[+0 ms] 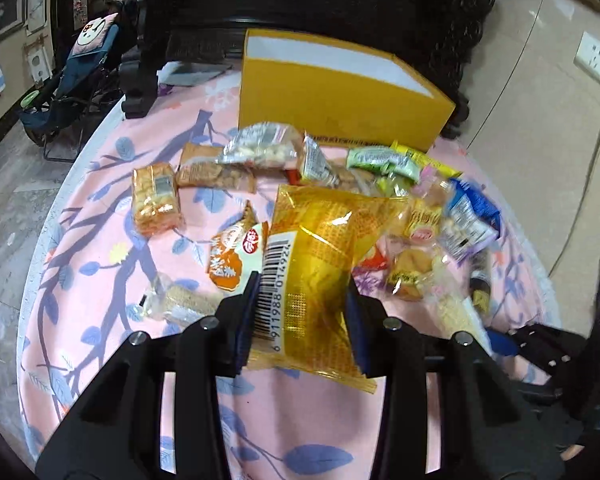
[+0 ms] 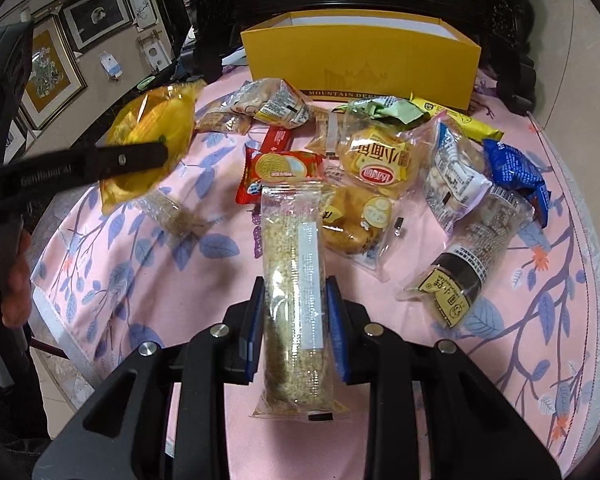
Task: Organize snacks
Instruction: 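Grasp the yellow barcode snack bag with the left gripper while the right gripper holds the bar, then carry both snacks over the yellow box and open both grippers to drop them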
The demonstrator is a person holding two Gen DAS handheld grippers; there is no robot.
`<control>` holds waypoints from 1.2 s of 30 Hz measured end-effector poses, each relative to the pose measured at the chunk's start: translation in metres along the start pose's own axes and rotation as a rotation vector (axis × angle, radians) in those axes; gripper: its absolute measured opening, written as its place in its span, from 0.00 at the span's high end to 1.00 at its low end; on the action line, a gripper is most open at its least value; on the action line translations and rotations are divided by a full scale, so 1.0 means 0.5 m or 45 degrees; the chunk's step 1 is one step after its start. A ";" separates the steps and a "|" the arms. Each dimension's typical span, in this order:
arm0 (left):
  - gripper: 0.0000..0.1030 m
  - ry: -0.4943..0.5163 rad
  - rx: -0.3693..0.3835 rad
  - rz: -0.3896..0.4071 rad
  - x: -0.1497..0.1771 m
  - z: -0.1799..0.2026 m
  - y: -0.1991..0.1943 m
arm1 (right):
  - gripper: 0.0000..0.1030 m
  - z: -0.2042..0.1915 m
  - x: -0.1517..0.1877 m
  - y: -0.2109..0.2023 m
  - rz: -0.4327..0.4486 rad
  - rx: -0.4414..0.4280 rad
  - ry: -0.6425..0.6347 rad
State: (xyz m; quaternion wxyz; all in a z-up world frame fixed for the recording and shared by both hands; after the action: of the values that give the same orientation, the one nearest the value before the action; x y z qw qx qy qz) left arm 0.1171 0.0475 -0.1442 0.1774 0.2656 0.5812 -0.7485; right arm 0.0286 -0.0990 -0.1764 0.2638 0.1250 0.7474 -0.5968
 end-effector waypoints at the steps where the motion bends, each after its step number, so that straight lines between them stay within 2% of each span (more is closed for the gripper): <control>1: 0.62 0.002 -0.015 -0.013 0.004 -0.004 0.014 | 0.71 0.002 0.001 0.006 -0.010 0.001 0.006; 4: 0.62 -0.016 -0.017 -0.077 0.024 -0.015 0.065 | 0.71 0.003 0.013 0.015 -0.035 -0.005 0.017; 7: 0.61 0.035 0.000 -0.097 0.032 0.002 0.088 | 0.71 0.004 0.015 0.017 -0.039 -0.002 0.020; 11: 0.47 -0.008 0.148 -0.232 0.065 0.046 0.123 | 0.71 0.005 0.013 0.020 -0.041 -0.006 0.029; 14: 0.47 0.024 0.100 -0.247 0.087 0.059 0.152 | 0.71 0.012 0.015 0.021 -0.043 -0.009 0.041; 17: 0.44 0.099 0.024 -0.212 0.089 0.072 0.148 | 0.71 0.024 0.019 0.023 -0.052 -0.002 0.054; 18: 0.48 0.103 0.007 -0.207 0.090 0.073 0.146 | 0.71 0.027 0.020 0.023 -0.052 -0.001 0.058; 19: 0.57 0.101 -0.006 -0.201 0.091 0.073 0.143 | 0.71 0.030 0.020 0.021 -0.049 0.001 0.061; 22: 0.62 0.080 0.020 -0.206 0.101 0.083 0.123 | 0.71 0.033 0.019 0.015 -0.037 0.006 0.056; 24: 0.62 0.113 -0.006 -0.150 0.101 0.087 0.092 | 0.71 0.033 0.018 0.009 -0.025 0.010 0.047; 27: 0.63 0.101 0.015 -0.103 0.090 0.089 0.042 | 0.71 0.035 0.012 -0.001 -0.004 0.002 0.058; 32: 0.63 0.103 -0.002 -0.008 0.027 0.094 -0.028 | 0.71 0.037 -0.018 -0.019 0.025 -0.025 0.069; 36: 0.62 0.102 -0.070 0.044 -0.040 0.099 -0.034 | 0.71 0.045 -0.092 -0.056 0.096 0.001 0.037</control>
State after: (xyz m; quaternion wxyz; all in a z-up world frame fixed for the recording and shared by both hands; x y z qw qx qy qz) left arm 0.1138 0.0034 -0.1096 0.1740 0.3004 0.6034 -0.7179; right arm 0.0583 -0.1220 -0.1317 0.2754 0.1619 0.7457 -0.5848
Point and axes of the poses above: each gripper's, at about its wrist camera, not at the fingertips, and y roughly the way its jaws point, z to its right, x to its underside, the point moved 10 cm from there along y, roughly the way its jaws point
